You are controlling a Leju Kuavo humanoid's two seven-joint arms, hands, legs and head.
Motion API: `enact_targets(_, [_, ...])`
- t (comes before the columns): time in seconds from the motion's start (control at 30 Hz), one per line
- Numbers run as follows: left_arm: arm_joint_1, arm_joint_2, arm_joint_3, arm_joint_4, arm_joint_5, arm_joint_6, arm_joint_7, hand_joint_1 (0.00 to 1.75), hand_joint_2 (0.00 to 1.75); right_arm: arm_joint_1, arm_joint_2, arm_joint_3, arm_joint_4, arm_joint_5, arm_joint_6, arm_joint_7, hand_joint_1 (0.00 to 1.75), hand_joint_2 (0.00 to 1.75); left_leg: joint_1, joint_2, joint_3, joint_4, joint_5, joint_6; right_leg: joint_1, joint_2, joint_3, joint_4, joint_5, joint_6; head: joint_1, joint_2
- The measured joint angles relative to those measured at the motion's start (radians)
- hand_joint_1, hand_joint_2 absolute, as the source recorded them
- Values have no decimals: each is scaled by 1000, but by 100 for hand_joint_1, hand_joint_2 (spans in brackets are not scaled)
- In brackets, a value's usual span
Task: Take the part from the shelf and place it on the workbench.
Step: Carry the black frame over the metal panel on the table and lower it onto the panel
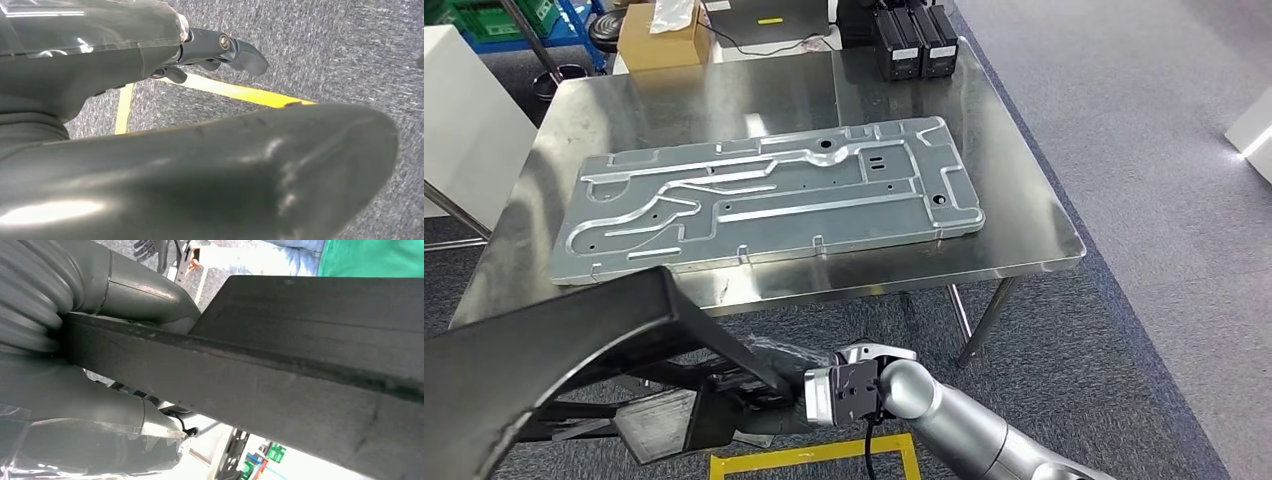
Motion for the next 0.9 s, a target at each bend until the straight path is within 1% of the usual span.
enact_targets(0.03, [1, 1, -1, 0, 1, 1, 0, 0, 0, 0, 0, 1, 0, -1, 0, 0, 173, 175, -1, 0, 7, -48, 39, 6, 3, 1, 13, 0, -9, 0, 0, 0])
enact_targets(0.07, [3, 2, -2, 0, 1, 2, 0, 0, 0, 0, 0, 1, 0, -1, 0, -1, 173, 175, -4, 1, 22, -116, 91, 16, 4, 2, 25, -1, -19, 1, 0, 0])
enact_targets(0.1, [5, 3, -2, 0, 2, 4, 0, 0, 0, 0, 0, 1, 0, -2, 0, -2, 173, 175, -9, 1, 37, -175, 128, 25, 7, 1, 36, -1, -28, 4, 1, 0])
enact_targets(0.13, [5, 5, -3, 1, 3, 5, 0, 0, 0, 0, 0, 2, 0, -3, 0, -3, 173, 175, -14, 2, 49, -219, 152, 32, 8, 1, 43, -2, -36, 8, 1, 0])
enact_targets(0.17, [5, 7, -3, 1, 5, 8, 0, 0, 0, 0, 0, 3, 0, -4, 0, -6, 173, 175, -19, 2, 56, -243, 162, 39, 7, 1, 50, -2, -41, 13, 2, 0])
enact_targets(0.2, [5, 9, -3, 2, 6, 11, 0, 0, 0, 1, 1, 4, 0, -4, 0, -10, 173, 175, -22, 2, 60, -248, 155, 43, 7, 1, 55, 1, -41, 20, 2, 0])
enact_targets(0.27, [5, 10, -4, 2, 11, 17, -1, 0, 0, -1, 2, 5, -2, -5, 3, -23, 173, 175, -20, 0, 82, -265, 157, 53, 5, 1, 59, 19, -37, 31, 3, 0])
enact_targets(0.3, [5, 11, -4, 2, 14, 19, -1, 0, 0, -3, 2, 6, -5, -6, 4, -28, 173, 175, -17, -1, 96, -273, 155, 57, 5, 0, 49, 46, -37, 36, 3, 0])
enact_targets(0.33, [4, 11, -5, 2, 16, 20, -2, 0, 0, -6, 2, 6, -10, -7, 6, -33, 173, 175, -14, -1, 109, -279, 152, 61, 4, 0, 27, 88, -45, 41, 4, 0])
enact_targets(0.37, [4, 10, -5, 2, 18, 20, -2, 0, 0, -8, 2, 6, -14, -8, 6, -36, 173, 175, -13, -1, 118, -283, 148, 63, 1, 0, -7, 142, -61, 46, 4, 0])
enact_targets(0.4, [3, 10, -5, 2, 20, 21, -2, 0, 0, -9, 2, 6, -19, -9, 7, -38, 173, 175, -13, -2, 125, -283, 141, 65, -1, 0, -50, 200, -86, 50, 5, 0])
enact_targets(0.43, [3, 10, -6, 2, 22, 21, -2, 0, 0, -8, 2, 7, -25, -11, 8, -39, 173, 175, -12, -2, 131, -283, 134, 66, -3, 0, -91, 247, -109, 53, 4, 0])
enact_targets(0.47, [4, 9, -6, 2, 23, 21, -1, 0, 0, -7, 2, 7, -32, -13, 9, -39, 173, 175, -12, -3, 140, -283, 125, 65, -6, 0, -123, 269, -122, 56, 4, 0])
enact_targets(0.5, [4, 8, -7, 2, 25, 21, -1, 0, 0, -7, 1, 8, -42, -14, 11, -39, 173, 175, -11, -4, 150, -283, 116, 63, -8, -1, -140, 265, -117, 58, 5, 0])
enact_targets(0.53, [4, 7, -8, 2, 27, 21, -1, 0, 0, -6, 1, 8, -55, -16, 11, -38, 173, 175, -10, -5, 164, -283, 105, 60, -9, -1, -140, 226, -87, 60, 4, 0])
enact_targets(0.57, [4, 6, -8, 2, 28, 20, 0, 0, 0, -7, 0, 8, -69, -17, 10, -35, 173, 175, -9, -5, 178, -283, 94, 57, -11, -2, -128, 165, -37, 60, 5, 0])
enact_targets(0.6, [3, 5, -10, 2, 26, 19, 0, 0, 0, -9, 0, 8, -80, -17, 6, -30, 173, 175, -9, -6, 192, -281, 82, 52, -11, -3, -114, 102, 15, 59, 5, 0])
enact_targets(0.63, [2, 5, -12, 2, 23, 17, 0, 0, 0, -14, 3, 8, -87, -17, 1, -24, 173, 175, -10, -6, 201, -280, 71, 46, -10, -3, -103, 53, 50, 53, 5, 0])
enact_targets(0.67, [-1, 5, -15, 2, 19, 16, 0, 0, 0, -23, 9, 6, -87, -17, -5, -18, 173, 175, -11, -6, 205, -280, 61, 39, -8, -3, -98, 26, 73, 46, 4, 0])
enact_targets(0.7, [-4, 5, -19, 1, 15, 15, 1, 0, 0, -36, 18, 4, -82, -16, -10, -14, 173, 175, -12, -5, 208, -277, 57, 32, -6, -2, -98, 16, 75, 37, 3, 0])
enact_targets(0.73, [-7, 5, -24, 1, 12, 14, 1, 0, 0, -51, 30, 1, -75, -15, -14, -14, 173, 175, -12, -4, 209, -277, 55, 26, -4, 0, -95, 14, 69, 28, 3, 0])
enact_targets(0.77, [-11, 4, -28, 1, 10, 13, 2, 0, 0, -65, 43, -1, -68, -14, -17, -16, 173, 175, -10, -3, 211, -270, 54, 20, -5, 2, -89, 11, 69, 21, 2, 0])
enact_targets(0.8, [-13, 3, -31, 1, 8, 13, 2, 0, 0, -78, 55, -3, -60, -11, -20, -19, 173, 175, -9, -3, 206, -250, 55, 15, -6, 2, -80, 7, 66, 14, 2, 0])
enact_targets(0.83, [-16, 2, -35, 1, 7, 14, 4, 0, 0, -91, 67, -3, -52, -5, -24, -22, 173, 175, -8, -3, 189, -215, 50, 12, -8, 1, -70, 4, 63, 9, 2, 0])
enact_targets(0.87, [-18, 1, -38, 1, 5, 17, 8, 0, 0, -104, 79, -4, -41, 2, -28, -24, 173, 175, -7, -3, 158, -163, 37, 8, -8, -1, -61, 2, 59, 5, 2, 0])
enact_targets(0.9, [-19, 0, -42, 1, 4, 19, 14, 0, 0, -117, 91, -4, -27, 11, -34, -23, 173, 175, -7, -3, 117, -100, 14, 4, -8, -1, -55, 1, 54, 1, 1, 0])
